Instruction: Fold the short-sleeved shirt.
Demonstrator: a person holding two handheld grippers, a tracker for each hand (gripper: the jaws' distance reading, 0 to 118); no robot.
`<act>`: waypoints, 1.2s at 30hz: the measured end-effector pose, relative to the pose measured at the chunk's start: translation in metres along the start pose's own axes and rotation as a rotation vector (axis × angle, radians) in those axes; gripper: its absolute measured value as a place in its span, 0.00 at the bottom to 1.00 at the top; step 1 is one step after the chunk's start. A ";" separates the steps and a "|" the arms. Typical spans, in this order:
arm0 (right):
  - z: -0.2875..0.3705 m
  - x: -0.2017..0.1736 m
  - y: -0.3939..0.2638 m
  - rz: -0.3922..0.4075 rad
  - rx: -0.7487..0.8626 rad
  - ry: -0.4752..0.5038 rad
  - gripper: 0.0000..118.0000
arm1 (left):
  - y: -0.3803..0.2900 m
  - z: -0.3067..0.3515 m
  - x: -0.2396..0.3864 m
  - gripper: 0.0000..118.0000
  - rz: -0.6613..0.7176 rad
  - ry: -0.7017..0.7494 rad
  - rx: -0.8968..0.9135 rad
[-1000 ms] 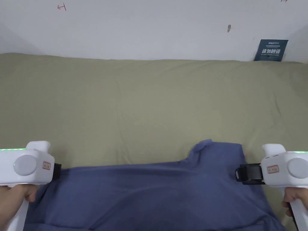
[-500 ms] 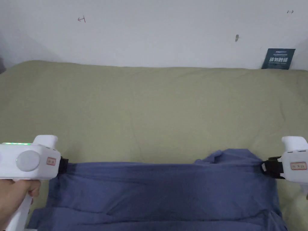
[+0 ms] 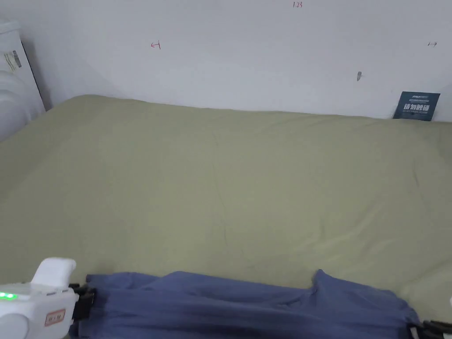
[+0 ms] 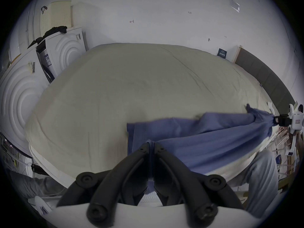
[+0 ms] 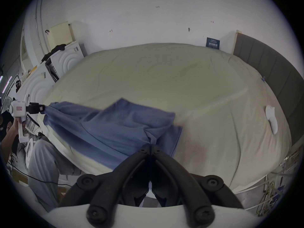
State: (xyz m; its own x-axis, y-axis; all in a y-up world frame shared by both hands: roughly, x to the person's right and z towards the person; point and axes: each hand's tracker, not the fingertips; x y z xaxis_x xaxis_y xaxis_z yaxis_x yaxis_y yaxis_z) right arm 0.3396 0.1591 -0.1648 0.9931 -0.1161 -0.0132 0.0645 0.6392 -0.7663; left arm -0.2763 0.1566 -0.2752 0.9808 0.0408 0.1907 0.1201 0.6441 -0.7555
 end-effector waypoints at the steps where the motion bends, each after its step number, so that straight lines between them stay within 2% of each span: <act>1: -0.004 0.003 -0.005 0.002 -0.005 -0.004 0.02 | -0.006 -0.003 -0.001 0.03 -0.004 -0.001 -0.013; 3: -0.010 0.010 -0.009 -0.004 -0.019 -0.010 0.02 | -0.014 -0.010 -0.002 0.04 -0.008 0.002 -0.032; 4: -0.009 0.004 -0.012 0.003 -0.017 -0.018 0.02 | -0.016 -0.011 -0.002 0.08 -0.009 0.004 -0.039; 5: -0.011 0.006 -0.012 0.002 -0.021 -0.020 0.06 | -0.016 -0.012 -0.002 0.24 -0.014 0.007 -0.046; 6: -0.011 0.007 -0.011 -0.011 -0.031 -0.019 0.32 | -0.016 -0.011 0.001 0.66 -0.023 0.019 -0.053; 7: -0.010 0.008 -0.008 -0.028 -0.043 -0.029 0.68 | -0.016 -0.010 0.002 0.92 -0.036 0.050 -0.065; 8: -0.004 -0.002 -0.006 -0.028 -0.049 -0.055 0.98 | -0.015 -0.008 0.004 1.00 -0.043 0.071 -0.081; 9: -0.001 -0.004 -0.005 -0.022 -0.054 -0.081 0.97 | -0.014 0.001 0.007 1.00 -0.042 0.082 -0.054; 10: 0.009 -0.007 -0.003 -0.030 0.092 -0.063 0.93 | -0.009 0.013 0.013 1.00 -0.033 0.071 0.000; 11: 0.014 -0.011 0.002 -0.044 0.064 -0.027 0.93 | -0.002 0.024 0.019 1.00 -0.024 0.072 0.004; 12: 0.026 -0.015 0.011 -0.081 0.082 -0.031 0.94 | 0.007 0.035 0.027 1.00 -0.020 0.052 0.052; 16: 0.067 -0.053 0.049 -0.136 0.300 0.004 0.95 | 0.046 0.090 0.080 1.00 -0.012 0.039 0.290; 17: 0.081 -0.067 0.057 -0.146 0.392 -0.013 0.94 | 0.056 0.105 0.094 0.99 0.002 0.054 0.380; 18: 0.092 -0.080 0.061 -0.149 0.478 -0.040 0.89 | 0.058 0.116 0.111 0.91 0.016 0.070 0.450; 19: 0.101 -0.092 0.063 -0.140 0.554 -0.078 0.81 | 0.063 0.126 0.122 0.79 0.030 0.084 0.514; 20: 0.105 -0.104 0.064 -0.119 0.622 -0.125 0.66 | 0.065 0.132 0.131 0.59 0.045 0.110 0.571; 21: 0.110 -0.114 0.063 -0.094 0.669 -0.167 0.38 | 0.067 0.136 0.138 0.18 0.045 0.134 0.609; 22: 0.113 -0.123 0.063 -0.068 0.699 -0.196 0.09 | 0.068 0.128 0.136 0.00 0.045 0.140 0.617; 23: 0.116 -0.131 0.060 -0.049 0.722 -0.224 0.02 | 0.064 0.132 0.140 0.00 0.041 0.131 0.631; 30: 0.119 -0.154 0.054 0.003 0.789 -0.256 0.02 | 0.047 0.147 0.158 0.00 -0.022 0.173 0.714; 34: 0.117 -0.151 0.051 -0.011 0.784 -0.249 0.02 | 0.050 0.157 0.146 0.00 -0.017 0.169 0.720; 36: 0.116 -0.152 0.048 -0.009 0.779 -0.254 0.02 | 0.053 0.156 0.123 0.00 0.033 0.115 0.659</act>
State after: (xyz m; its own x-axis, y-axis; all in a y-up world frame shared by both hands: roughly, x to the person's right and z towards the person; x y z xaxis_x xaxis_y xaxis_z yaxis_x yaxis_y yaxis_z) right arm 0.2031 0.2958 -0.1252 0.9779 -0.0082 0.2087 0.0292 0.9948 -0.0980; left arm -0.1734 0.3148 -0.1941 0.9969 0.0104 0.0779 0.0064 0.9773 -0.2116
